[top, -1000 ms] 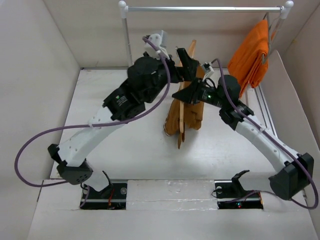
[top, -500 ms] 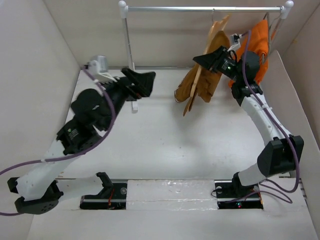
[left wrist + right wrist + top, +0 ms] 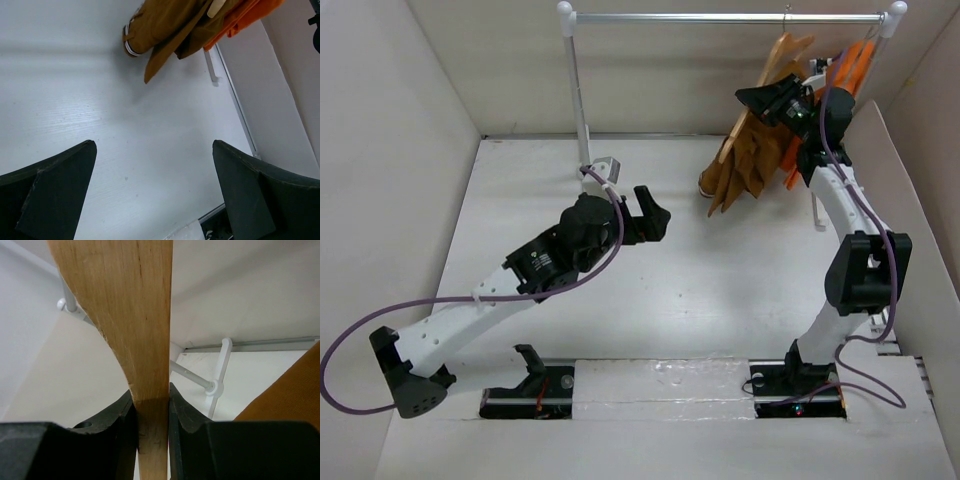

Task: Place the trousers on the hanger
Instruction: Place the hanger at the clothesline.

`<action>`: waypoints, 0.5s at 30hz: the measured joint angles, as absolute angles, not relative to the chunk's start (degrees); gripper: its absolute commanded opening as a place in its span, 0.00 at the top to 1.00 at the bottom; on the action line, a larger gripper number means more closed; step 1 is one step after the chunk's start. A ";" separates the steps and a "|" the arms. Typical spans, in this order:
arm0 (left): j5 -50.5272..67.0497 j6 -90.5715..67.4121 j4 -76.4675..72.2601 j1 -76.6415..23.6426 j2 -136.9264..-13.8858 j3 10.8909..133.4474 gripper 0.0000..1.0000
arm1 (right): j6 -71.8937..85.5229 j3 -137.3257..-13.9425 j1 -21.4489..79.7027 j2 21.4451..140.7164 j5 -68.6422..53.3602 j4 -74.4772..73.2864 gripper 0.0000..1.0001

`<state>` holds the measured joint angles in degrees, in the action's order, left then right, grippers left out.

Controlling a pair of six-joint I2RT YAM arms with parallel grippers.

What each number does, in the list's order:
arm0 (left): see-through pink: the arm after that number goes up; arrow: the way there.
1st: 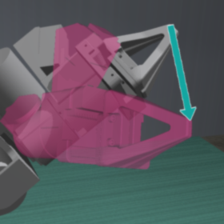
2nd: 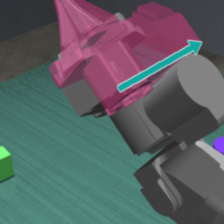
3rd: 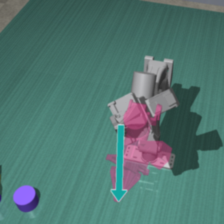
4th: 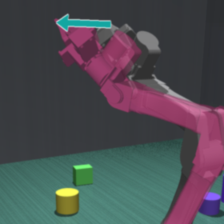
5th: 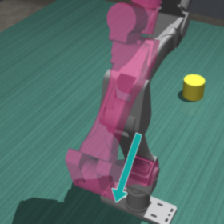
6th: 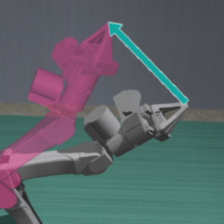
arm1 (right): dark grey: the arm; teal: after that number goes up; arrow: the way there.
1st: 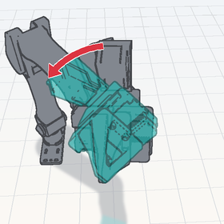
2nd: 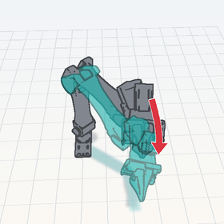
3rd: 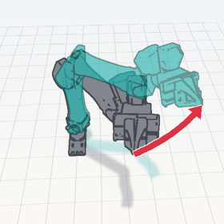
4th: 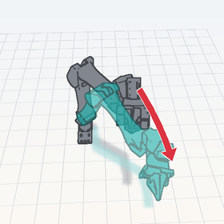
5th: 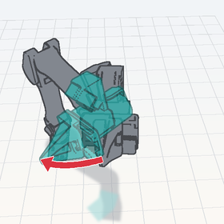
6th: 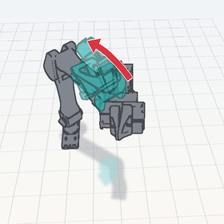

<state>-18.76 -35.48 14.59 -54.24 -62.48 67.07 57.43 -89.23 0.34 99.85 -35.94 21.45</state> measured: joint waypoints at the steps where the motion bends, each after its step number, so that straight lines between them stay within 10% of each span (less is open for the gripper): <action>1: -18.57 -35.53 14.33 -54.24 -62.37 66.98 0.01 | 57.98 -89.32 -0.25 100.12 -35.90 22.09 1.00; 15: -17.12 -37.36 13.08 -54.24 -62.08 64.18 0.01 | 62.00 -89.93 -5.23 102.56 -36.03 25.85 1.00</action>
<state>-17.12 -37.36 13.08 -54.24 -62.08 64.18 62.00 -89.93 -5.23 102.56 -36.03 25.85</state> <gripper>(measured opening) 0.986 0.299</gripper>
